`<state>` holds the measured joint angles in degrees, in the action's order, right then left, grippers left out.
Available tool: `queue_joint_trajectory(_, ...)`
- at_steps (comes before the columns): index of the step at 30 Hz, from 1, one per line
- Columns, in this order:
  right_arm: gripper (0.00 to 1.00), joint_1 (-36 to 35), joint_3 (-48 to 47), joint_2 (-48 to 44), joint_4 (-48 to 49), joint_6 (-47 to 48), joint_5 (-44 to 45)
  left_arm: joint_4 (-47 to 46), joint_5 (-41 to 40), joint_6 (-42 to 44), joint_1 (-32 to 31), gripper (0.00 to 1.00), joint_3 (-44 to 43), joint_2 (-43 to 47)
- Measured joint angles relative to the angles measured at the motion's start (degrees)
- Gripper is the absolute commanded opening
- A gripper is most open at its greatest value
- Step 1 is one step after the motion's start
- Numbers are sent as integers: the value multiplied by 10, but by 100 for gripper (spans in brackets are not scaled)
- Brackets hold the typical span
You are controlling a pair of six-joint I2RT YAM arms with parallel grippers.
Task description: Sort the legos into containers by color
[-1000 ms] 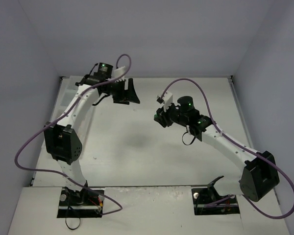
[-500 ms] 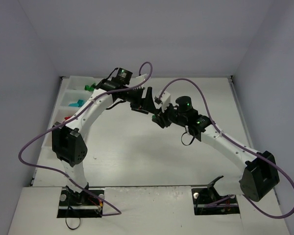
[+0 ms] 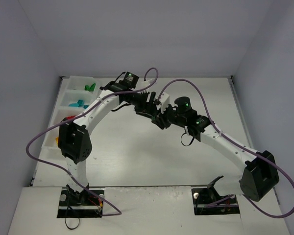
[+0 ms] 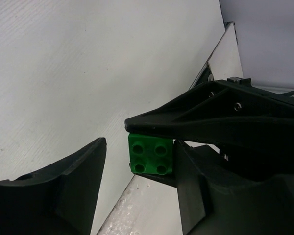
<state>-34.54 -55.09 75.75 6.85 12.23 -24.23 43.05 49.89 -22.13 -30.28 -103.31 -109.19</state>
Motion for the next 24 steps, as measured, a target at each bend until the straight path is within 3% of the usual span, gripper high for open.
queue_joint_trajectory(1, 2, 0, 0, 1, -2, 0, 0, -1, 0, -1, -1, 45, 0, 0)
queue_joint_trajectory(5, 2, 0, 0, 3, -10, 2, 2, -10, 7, -10, -9, 10, -1, 0)
queue_joint_trajectory(8, 6, 0, 0, 4, -7, 2, 3, -10, 9, -13, -9, 4, -1, 0)
queue_joint_trajectory(10, 26, 0, -1, 5, -6, 2, 3, -11, 9, -13, -9, 3, -1, 0)
queue_joint_trajectory(12, 88, 0, -1, 6, -6, -2, 4, -11, 9, -11, -9, 3, -1, 0)
queue_joint_trajectory(13, 99, 0, -1, 7, -5, -5, 5, -10, 4, -7, -8, 3, -1, 0)
queue_joint_trajectory(19, 100, 0, -5, 13, -1, -19, 26, 14, -40, 27, 24, 3, -6, -1)
queue_joint_trajectory(24, 100, 0, -5, 17, -2, -37, 39, 51, -184, 74, 110, 3, -80, -24)
